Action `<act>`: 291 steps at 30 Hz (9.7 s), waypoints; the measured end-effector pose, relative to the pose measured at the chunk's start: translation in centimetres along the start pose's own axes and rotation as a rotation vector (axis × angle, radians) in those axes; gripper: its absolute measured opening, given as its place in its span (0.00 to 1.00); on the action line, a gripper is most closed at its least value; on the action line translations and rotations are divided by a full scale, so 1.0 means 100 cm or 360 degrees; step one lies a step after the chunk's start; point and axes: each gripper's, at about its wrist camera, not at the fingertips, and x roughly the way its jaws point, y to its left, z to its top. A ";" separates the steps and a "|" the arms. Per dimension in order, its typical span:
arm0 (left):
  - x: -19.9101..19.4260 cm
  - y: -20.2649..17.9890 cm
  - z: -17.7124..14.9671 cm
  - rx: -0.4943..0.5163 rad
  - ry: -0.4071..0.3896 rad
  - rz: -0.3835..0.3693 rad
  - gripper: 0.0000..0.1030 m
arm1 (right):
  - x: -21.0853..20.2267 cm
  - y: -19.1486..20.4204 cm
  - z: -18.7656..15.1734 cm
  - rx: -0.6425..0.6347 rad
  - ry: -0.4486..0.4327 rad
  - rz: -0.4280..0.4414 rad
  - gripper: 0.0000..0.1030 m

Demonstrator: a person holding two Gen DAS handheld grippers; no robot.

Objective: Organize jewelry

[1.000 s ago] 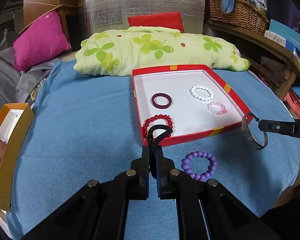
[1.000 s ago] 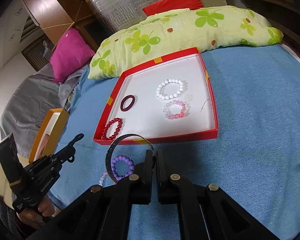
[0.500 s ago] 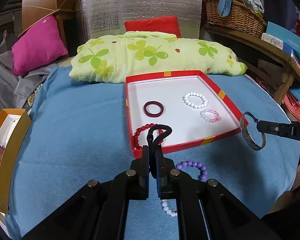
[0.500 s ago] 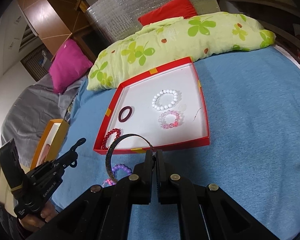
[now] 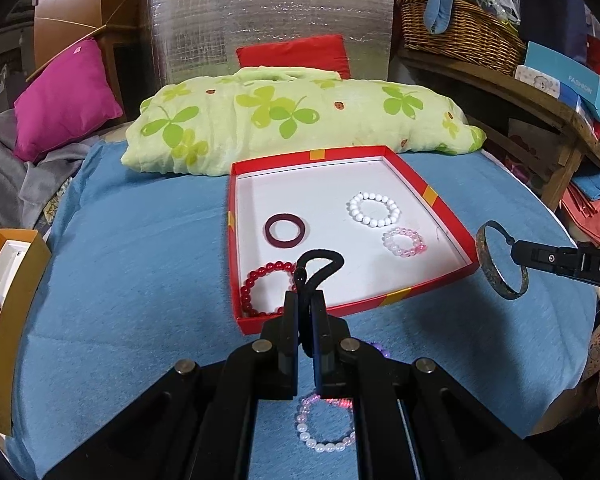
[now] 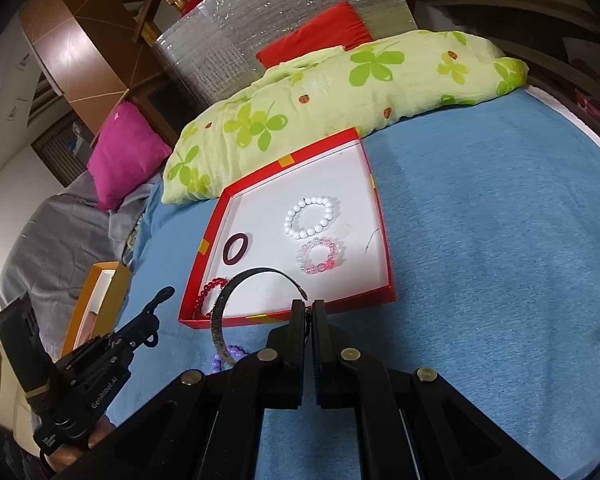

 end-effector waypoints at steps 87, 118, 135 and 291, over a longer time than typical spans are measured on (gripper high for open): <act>0.118 -0.035 0.055 0.0122 0.0194 -0.0082 0.05 | 0.116 -0.012 0.107 0.0130 -0.0190 -0.0021 0.04; 0.103 -0.028 0.052 0.0147 0.0110 -0.0256 0.50 | 0.157 -0.041 0.138 0.0384 -0.0135 -0.0086 0.54; 0.055 0.059 0.012 -0.0145 0.0107 0.0182 0.58 | 0.063 -0.001 0.092 0.0012 -0.0129 0.0030 0.56; 0.024 0.000 -0.062 -0.0025 0.0278 -0.0289 0.07 | 0.036 0.010 -0.013 -0.0252 0.0217 0.0020 0.10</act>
